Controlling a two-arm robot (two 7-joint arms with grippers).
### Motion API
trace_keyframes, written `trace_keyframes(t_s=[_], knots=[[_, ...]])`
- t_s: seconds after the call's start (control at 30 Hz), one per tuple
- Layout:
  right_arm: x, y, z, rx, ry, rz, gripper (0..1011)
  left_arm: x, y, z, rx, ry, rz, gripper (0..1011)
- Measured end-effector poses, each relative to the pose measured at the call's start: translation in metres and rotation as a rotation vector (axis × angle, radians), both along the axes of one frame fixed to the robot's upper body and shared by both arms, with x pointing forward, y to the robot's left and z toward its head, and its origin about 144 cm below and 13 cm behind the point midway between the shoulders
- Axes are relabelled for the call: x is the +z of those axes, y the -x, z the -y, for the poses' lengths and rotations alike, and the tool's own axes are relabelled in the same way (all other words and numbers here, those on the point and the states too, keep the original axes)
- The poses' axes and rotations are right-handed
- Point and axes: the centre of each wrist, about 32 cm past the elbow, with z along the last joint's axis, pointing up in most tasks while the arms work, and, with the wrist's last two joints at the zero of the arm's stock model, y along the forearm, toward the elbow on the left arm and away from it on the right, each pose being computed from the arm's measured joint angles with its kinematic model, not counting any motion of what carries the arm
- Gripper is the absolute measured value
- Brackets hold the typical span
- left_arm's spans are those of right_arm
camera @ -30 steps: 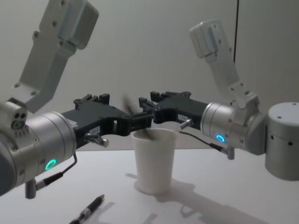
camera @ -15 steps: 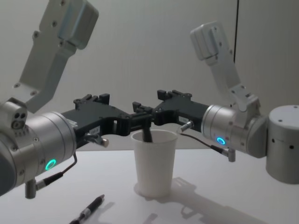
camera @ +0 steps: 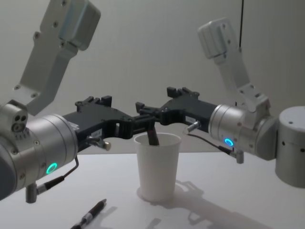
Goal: Place the pen into the pen holder.
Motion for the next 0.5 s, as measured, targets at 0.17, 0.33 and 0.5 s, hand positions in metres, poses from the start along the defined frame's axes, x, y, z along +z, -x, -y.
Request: trace_keyframes(t_s=[0.17, 0.33, 0.5], knots=[[0.005, 0.006, 0.003, -0.018, -0.005, 0.023, 1001, 0.0, 0.0, 0.0, 0.0, 0.0, 0.0, 1000], [0.011, 0.014, 0.008, -0.043, -0.012, 0.046, 1001, 0.0, 0.0, 0.0, 0.0, 0.0, 0.0, 1000], [0.018, 0.026, 0.014, -0.08, -0.02, 0.068, 1001, 0.0, 0.0, 0.0, 0.0, 0.0, 0.0, 1000]])
